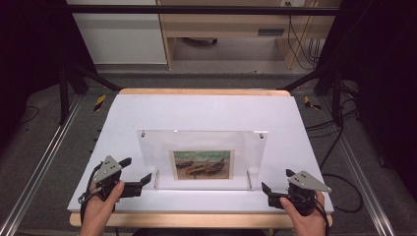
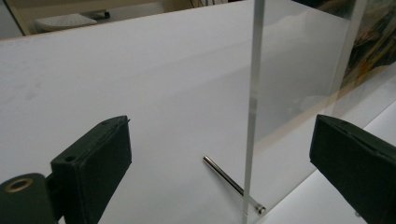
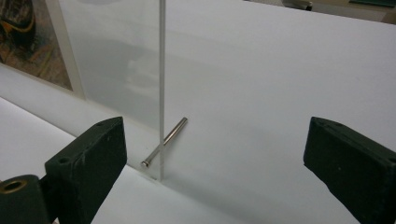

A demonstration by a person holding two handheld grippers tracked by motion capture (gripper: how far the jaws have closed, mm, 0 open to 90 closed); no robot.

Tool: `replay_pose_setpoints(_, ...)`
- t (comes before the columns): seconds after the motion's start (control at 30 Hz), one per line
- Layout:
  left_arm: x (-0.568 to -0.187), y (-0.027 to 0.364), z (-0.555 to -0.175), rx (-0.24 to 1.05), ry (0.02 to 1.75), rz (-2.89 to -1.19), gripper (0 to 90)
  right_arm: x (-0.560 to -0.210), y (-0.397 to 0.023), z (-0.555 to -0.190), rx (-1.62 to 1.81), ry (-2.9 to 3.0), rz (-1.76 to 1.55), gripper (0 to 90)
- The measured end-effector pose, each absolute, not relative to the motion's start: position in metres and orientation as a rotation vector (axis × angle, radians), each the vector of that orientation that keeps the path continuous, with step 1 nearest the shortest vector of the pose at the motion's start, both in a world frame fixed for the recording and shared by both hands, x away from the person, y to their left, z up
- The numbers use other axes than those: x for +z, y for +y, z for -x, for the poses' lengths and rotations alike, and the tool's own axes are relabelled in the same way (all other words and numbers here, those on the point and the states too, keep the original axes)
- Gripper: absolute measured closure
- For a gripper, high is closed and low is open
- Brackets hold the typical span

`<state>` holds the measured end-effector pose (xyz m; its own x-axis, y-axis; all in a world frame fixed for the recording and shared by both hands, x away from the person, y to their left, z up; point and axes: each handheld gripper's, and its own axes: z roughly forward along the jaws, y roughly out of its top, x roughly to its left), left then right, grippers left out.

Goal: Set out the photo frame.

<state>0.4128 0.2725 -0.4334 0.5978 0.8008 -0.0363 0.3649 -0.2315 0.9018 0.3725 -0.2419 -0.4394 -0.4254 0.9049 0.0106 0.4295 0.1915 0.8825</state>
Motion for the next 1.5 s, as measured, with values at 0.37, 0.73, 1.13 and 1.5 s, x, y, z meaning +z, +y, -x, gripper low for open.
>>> replay_pose_setpoints(0.37, -0.433, 0.289, -0.416, 0.585, 0.992, -1.798, 5.3, -0.441, -0.262, -0.367, 1.146, 1.896, -1.293, 6.8)
replay_pose_setpoints(0.73, -0.435, 0.303, -0.421, 0.62, 1.038, -1.784, 5.5, -0.444, -0.276, -0.366, 1.114, 1.857, -1.342, 7.5)
replay_pose_setpoints(1.13, -0.441, 0.319, -0.432, 0.667, 1.101, -1.787, 6.0, -0.448, -0.285, -0.375, 1.078, 1.817, -1.398, 7.9)
replay_pose_setpoints(1.5, -0.451, 0.322, -0.446, 0.651, 1.163, -1.856, 6.1, -0.455, -0.286, -0.392, 1.026, 1.813, -1.432, 8.2)
